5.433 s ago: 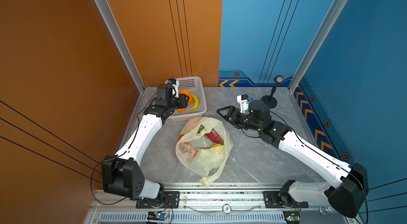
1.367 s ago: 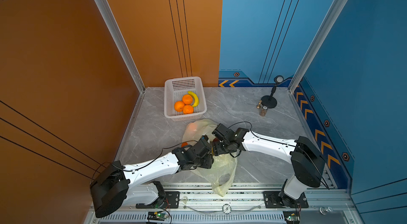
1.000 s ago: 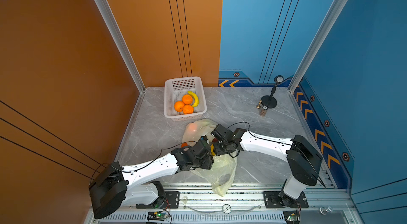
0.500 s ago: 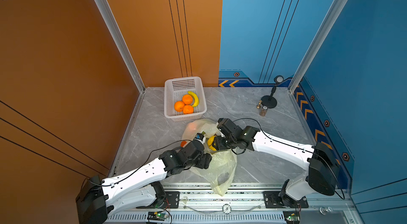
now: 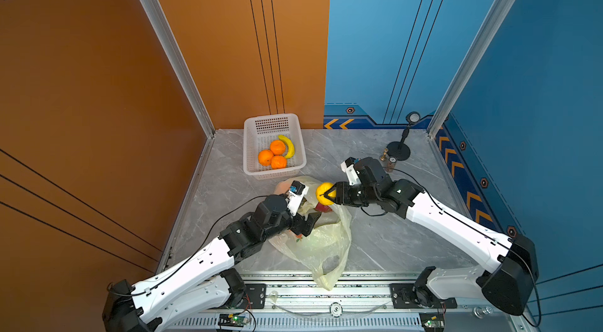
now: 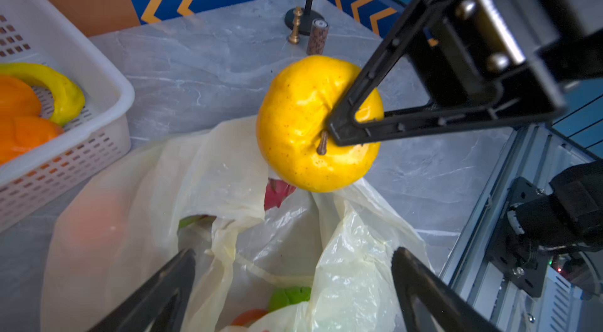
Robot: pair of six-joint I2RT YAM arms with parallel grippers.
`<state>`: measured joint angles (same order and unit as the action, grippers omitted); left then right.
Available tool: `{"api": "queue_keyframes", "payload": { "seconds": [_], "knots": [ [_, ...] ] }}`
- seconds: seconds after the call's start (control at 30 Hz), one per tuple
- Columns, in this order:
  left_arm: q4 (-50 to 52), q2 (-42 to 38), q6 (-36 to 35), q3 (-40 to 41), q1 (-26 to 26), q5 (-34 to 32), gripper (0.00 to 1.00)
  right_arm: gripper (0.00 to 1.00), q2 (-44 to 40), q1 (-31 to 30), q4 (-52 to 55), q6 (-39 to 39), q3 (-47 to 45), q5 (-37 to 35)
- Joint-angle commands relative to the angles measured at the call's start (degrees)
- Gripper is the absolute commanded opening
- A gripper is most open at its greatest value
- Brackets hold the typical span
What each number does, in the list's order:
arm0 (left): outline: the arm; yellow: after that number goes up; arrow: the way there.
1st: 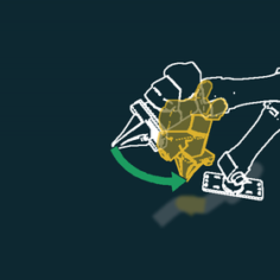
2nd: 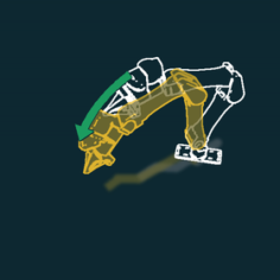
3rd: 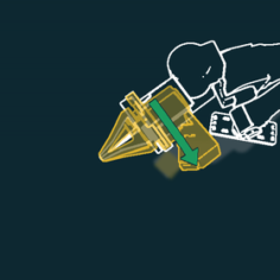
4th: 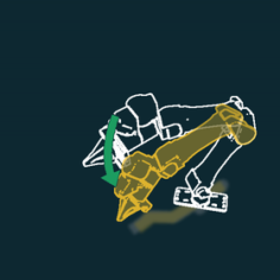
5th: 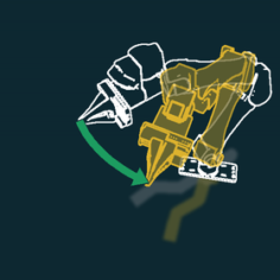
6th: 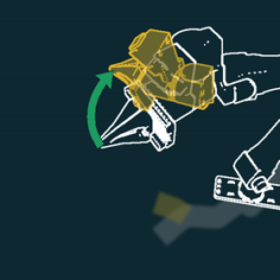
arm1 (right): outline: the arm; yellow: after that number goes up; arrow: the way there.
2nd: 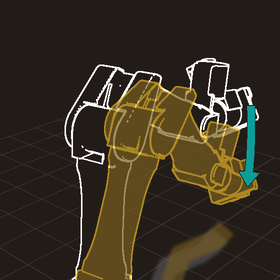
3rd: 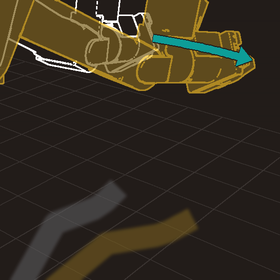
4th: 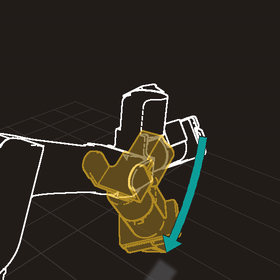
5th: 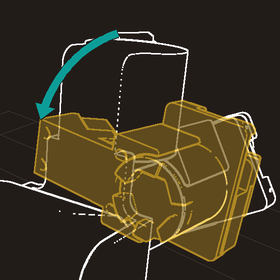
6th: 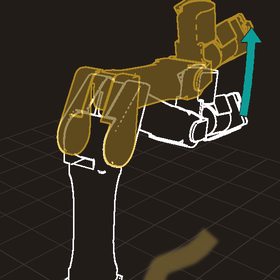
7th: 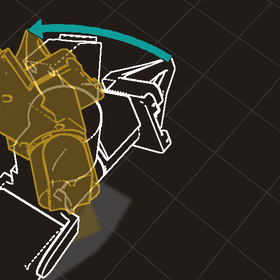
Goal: Untie the knot of the plastic bag and take out the fruit
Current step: Pick up the fruit from the plastic bag.
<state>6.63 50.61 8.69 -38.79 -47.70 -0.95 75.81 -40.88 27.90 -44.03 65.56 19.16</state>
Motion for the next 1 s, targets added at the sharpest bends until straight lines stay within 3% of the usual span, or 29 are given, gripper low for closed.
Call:
{"api": "queue_keyframes", "payload": {
  "seconds": [0.0, 0.17, 0.57, 0.73, 0.77, 0.97],
  "knots": [
    [-7.15, 0.65, -10.5, -2.6, 1.33, 5.0, 0.99, 0.43, -1.0, 2.13, 1.63, -1.16, 3.21, 4.37],
    [-10.05, 5.69, -20.54, -6.21, 2.06, 9.2, 0.98, 0.43, -1.29, 3.13, 3.04, -2.18, 5.58, 7.74],
    [-7.83, 14.75, -33.74, -14.83, 2.18, 6.17, 0.99, 0.44, -1.62, 2.97, 5.61, -4.22, 8.42, 8.75],
    [-6.45, 17.39, -37.44, -17.91, 2.15, 5.66, 0.88, 0.44, -1.46, 2.98, 4.98, -5.59, 8.56, 9.66],
    [-5.74, 17.9, -38.04, -18.63, 2.11, 5.54, 0.81, 0.44, -1.57, 2.97, 4.97, -5.7, 8.62, 9.67],
    [-3.04, 19.0, -39.69, -19.84, 2.17, 4.83, 0.64, 0.44, -2.17, 3.22, 4.93, -6.2, 8.96, 9.41]
  ]
}}
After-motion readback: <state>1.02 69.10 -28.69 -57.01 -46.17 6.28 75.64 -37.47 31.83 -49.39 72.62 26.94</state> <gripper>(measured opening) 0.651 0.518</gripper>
